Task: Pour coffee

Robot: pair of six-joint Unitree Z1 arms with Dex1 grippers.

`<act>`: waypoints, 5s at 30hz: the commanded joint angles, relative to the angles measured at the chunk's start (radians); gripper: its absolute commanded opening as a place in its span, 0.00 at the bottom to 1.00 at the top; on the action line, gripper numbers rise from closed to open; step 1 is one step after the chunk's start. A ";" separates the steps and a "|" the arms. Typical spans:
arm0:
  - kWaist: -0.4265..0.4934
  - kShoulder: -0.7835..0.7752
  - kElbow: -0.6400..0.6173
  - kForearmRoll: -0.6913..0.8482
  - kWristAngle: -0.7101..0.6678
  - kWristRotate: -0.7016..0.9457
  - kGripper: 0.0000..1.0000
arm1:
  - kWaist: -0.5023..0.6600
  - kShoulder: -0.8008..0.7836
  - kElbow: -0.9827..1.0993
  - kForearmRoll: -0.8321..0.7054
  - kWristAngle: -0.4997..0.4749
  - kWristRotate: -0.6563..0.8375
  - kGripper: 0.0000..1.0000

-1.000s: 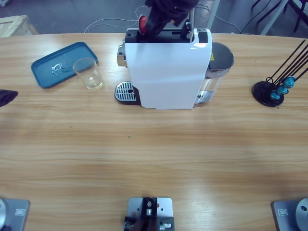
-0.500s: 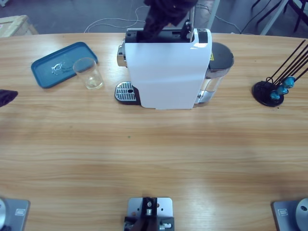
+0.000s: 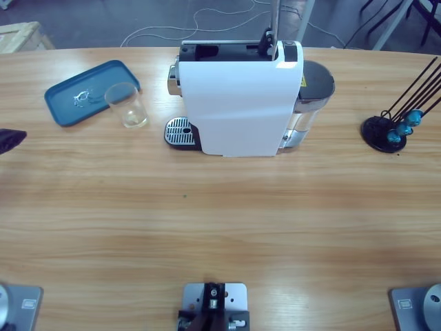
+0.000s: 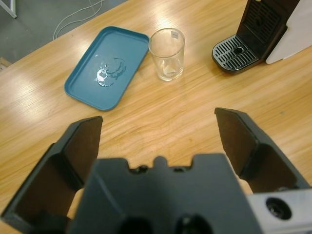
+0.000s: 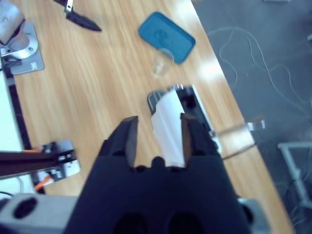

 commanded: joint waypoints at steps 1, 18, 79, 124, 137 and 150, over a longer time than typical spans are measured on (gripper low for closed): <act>-0.014 -0.041 0.039 -0.012 -0.010 0.012 0.98 | -0.147 -0.277 0.481 -0.399 -0.088 0.274 0.00; -0.014 -0.035 0.042 -0.012 -0.010 0.012 0.98 | -0.090 0.093 0.566 -0.655 -0.492 0.274 0.00; -0.015 -0.007 0.047 -0.018 -0.011 0.012 0.98 | -0.035 0.207 0.518 -0.654 -0.528 0.368 0.00; -0.021 0.017 0.046 -0.017 -0.011 0.012 1.00 | -0.005 0.435 0.664 -0.881 -0.405 0.525 0.00; -0.021 0.021 0.044 -0.016 -0.011 0.012 1.00 | -0.005 0.483 0.781 -1.042 -0.381 0.567 0.00; -0.021 0.023 0.044 -0.016 -0.011 0.012 1.00 | -0.005 0.482 0.944 -1.184 -0.359 0.601 0.00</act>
